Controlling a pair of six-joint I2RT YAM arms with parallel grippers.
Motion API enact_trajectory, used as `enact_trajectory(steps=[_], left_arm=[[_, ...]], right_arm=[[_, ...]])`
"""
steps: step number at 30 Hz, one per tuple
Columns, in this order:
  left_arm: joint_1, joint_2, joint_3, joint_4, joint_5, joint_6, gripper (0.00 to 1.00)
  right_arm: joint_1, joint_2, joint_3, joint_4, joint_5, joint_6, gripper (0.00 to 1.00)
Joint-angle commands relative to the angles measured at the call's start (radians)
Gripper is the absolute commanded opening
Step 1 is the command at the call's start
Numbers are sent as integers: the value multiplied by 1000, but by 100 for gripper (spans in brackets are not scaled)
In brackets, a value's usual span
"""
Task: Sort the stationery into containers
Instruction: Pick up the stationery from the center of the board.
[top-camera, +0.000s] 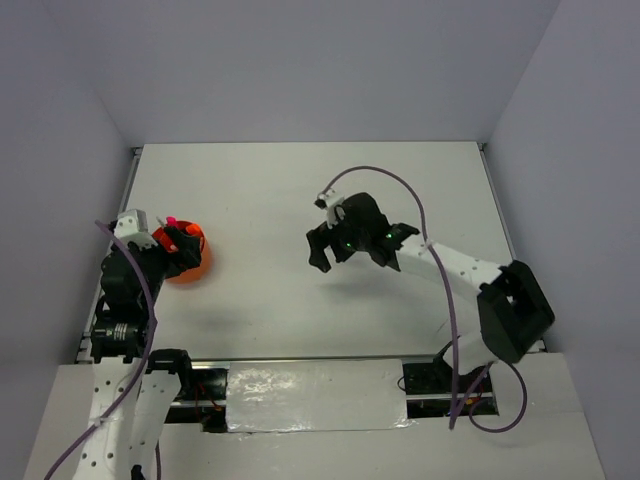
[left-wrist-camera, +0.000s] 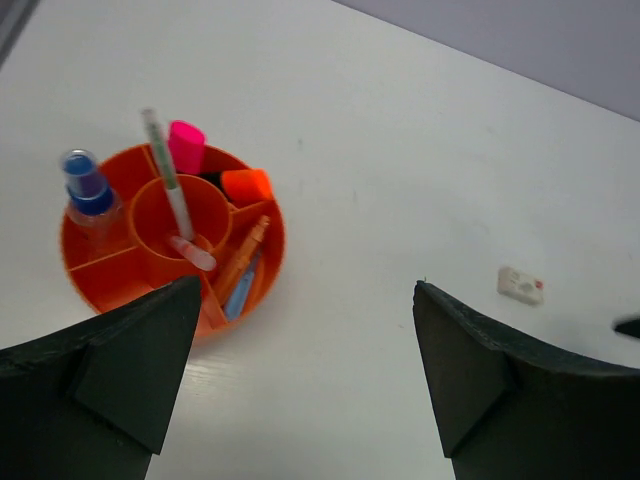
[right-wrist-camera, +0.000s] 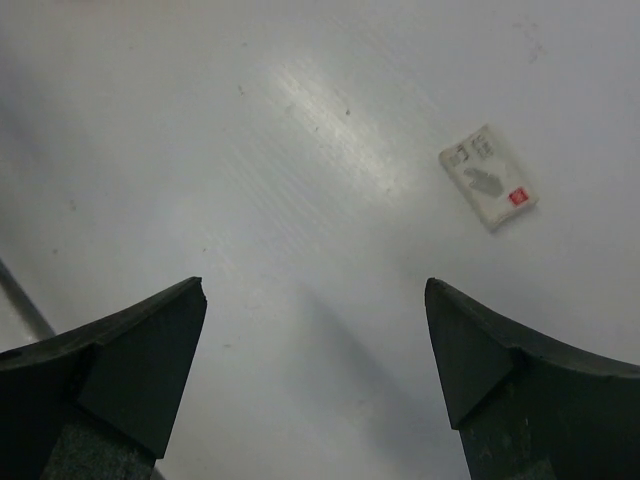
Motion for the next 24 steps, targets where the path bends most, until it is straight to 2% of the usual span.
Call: enact_trajectory(steps=[1, 2, 5, 8, 12, 18, 24], left_arm=[[-53, -41, 24, -10, 41, 15, 99], [-54, -38, 27, -15, 41, 19, 99], [-54, -15, 32, -17, 67, 38, 99], [-63, 2, 27, -6, 136, 42, 99], [-115, -3, 22, -4, 138, 42, 99], [-215, 6, 24, -6, 141, 49, 99], [-234, -11, 24, -10, 128, 49, 99]], right_arm=[[-3, 134, 186, -105, -23, -174, 96], [-3, 170, 223, -142, -20, -255, 96], [-5, 294, 342, -239, 123, -349, 96], [-18, 392, 379, -255, 179, -435, 97], [-51, 489, 407, -286, 205, -492, 97], [-84, 521, 415, -256, 156, -570, 94], [-103, 615, 527, -390, 75, -630, 86]])
